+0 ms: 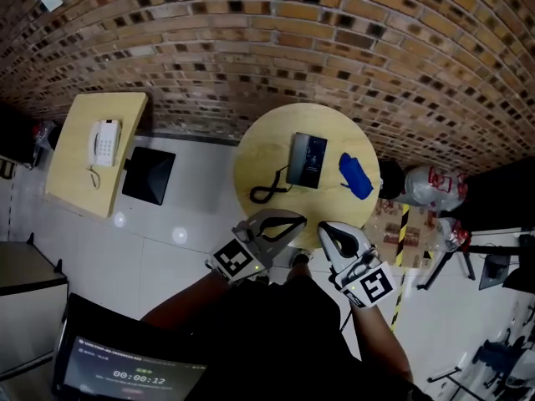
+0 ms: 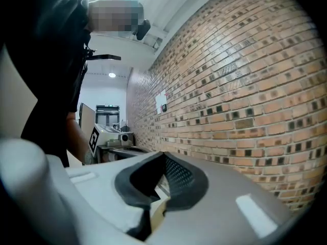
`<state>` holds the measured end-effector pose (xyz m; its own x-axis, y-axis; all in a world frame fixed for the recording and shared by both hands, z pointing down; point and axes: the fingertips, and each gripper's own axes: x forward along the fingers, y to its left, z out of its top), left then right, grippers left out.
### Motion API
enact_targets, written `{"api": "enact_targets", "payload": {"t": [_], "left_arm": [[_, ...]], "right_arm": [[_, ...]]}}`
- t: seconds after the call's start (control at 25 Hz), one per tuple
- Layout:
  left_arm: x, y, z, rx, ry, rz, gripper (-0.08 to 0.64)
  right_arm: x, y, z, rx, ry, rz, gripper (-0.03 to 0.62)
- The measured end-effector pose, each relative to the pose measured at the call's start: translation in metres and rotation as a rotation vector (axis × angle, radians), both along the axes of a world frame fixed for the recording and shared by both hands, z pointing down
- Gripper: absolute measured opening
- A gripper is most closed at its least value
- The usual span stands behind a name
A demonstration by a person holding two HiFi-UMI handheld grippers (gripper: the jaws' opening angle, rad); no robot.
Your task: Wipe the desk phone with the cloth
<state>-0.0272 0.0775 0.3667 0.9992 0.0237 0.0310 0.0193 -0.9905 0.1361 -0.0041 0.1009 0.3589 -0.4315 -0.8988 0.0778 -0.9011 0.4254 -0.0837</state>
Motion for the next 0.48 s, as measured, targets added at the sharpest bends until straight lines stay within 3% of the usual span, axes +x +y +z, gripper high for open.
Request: {"api": "enact_targets", "payload": {"t": [0.48], "left_arm": [[-0.016,0.011,-0.012,0.032,0.013,0.034,0.002]], "right_arm": [[-0.025,0.003,-0.001,0.003,-0.001,0.006,0.0]]}}
